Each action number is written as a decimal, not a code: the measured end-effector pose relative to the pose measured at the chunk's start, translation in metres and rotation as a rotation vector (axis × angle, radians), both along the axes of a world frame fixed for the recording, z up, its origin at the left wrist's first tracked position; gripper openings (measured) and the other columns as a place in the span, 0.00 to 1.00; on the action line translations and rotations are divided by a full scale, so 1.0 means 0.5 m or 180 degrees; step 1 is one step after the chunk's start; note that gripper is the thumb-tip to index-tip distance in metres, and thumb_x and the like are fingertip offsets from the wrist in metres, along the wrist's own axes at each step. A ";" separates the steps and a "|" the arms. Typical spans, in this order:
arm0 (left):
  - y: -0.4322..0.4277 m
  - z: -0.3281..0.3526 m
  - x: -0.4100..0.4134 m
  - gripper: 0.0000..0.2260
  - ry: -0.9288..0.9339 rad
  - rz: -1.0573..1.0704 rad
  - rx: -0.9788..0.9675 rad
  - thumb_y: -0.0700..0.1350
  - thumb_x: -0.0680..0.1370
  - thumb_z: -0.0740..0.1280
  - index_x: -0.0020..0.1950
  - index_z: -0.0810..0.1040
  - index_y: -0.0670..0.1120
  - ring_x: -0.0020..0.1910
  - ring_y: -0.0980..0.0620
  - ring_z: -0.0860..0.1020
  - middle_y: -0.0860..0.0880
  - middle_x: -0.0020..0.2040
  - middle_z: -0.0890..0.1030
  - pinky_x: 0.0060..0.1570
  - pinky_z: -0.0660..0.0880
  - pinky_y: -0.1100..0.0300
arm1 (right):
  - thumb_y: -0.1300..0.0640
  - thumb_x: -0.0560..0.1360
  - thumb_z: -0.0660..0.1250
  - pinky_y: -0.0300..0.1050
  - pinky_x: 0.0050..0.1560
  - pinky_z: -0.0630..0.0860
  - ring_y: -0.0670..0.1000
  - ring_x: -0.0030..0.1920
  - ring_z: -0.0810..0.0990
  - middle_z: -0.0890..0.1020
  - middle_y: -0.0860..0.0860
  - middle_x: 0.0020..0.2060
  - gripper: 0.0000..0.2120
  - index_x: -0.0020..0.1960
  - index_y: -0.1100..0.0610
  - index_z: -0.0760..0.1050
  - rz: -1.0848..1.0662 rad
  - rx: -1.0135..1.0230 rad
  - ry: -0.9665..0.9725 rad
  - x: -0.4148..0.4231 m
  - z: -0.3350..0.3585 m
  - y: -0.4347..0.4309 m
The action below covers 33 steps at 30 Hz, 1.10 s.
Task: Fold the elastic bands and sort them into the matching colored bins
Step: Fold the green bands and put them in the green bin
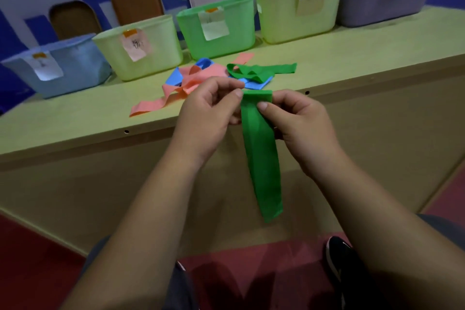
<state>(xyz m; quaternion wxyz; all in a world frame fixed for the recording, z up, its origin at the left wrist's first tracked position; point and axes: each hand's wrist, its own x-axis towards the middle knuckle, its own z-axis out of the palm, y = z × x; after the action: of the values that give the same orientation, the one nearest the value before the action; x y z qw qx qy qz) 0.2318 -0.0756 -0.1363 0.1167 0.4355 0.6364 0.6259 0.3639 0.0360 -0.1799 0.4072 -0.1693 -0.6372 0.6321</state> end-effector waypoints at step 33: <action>0.058 0.148 -0.049 0.11 -0.1030 -0.0143 0.0760 0.32 0.83 0.65 0.62 0.82 0.42 0.49 0.49 0.87 0.44 0.52 0.88 0.45 0.83 0.59 | 0.60 0.79 0.74 0.47 0.44 0.70 0.51 0.41 0.75 0.79 0.68 0.43 0.05 0.47 0.61 0.83 -0.0267 0.0174 0.0139 0.050 0.005 0.041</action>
<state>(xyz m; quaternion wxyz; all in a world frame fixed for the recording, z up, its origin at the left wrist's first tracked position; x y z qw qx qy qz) 0.2073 -0.0467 -0.0625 0.1790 0.3541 0.5207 0.7559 0.3888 0.0565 -0.1773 0.4516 -0.1708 -0.6375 0.6004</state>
